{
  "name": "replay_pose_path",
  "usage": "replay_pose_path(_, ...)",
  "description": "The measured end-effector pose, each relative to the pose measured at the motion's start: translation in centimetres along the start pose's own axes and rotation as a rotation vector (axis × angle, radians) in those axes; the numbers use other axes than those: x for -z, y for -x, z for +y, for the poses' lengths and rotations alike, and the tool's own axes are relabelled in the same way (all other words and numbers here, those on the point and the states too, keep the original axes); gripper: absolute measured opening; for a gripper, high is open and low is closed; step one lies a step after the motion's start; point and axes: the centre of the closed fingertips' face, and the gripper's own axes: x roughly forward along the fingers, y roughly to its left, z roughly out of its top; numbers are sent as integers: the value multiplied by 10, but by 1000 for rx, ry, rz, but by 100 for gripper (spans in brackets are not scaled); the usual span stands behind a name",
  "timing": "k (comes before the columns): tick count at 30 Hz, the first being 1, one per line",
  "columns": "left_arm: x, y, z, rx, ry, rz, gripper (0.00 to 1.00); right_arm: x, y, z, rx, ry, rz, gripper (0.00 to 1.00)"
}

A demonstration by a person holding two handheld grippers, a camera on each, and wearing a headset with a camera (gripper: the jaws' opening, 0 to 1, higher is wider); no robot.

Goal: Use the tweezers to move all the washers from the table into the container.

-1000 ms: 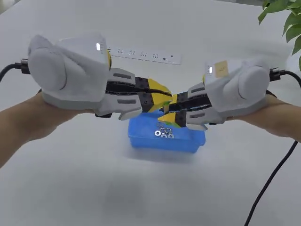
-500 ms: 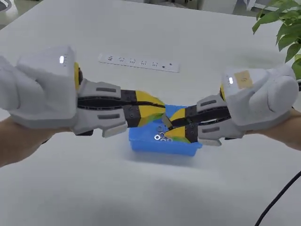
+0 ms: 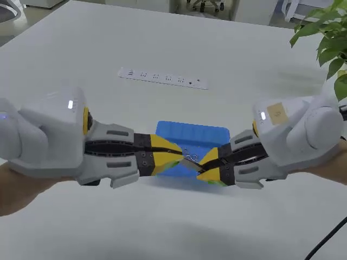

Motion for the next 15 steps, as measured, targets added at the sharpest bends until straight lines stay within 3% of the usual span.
replay_pose_path(10, 19, -5, -4, 21, -13, 76, 6, 14, 0, 6, -2, 4, 62, 8)
replay_pose_path(15, 36, -7, -5, 38, -35, 139, 6, 23, -2, 8, -6, 10, 98, 8)
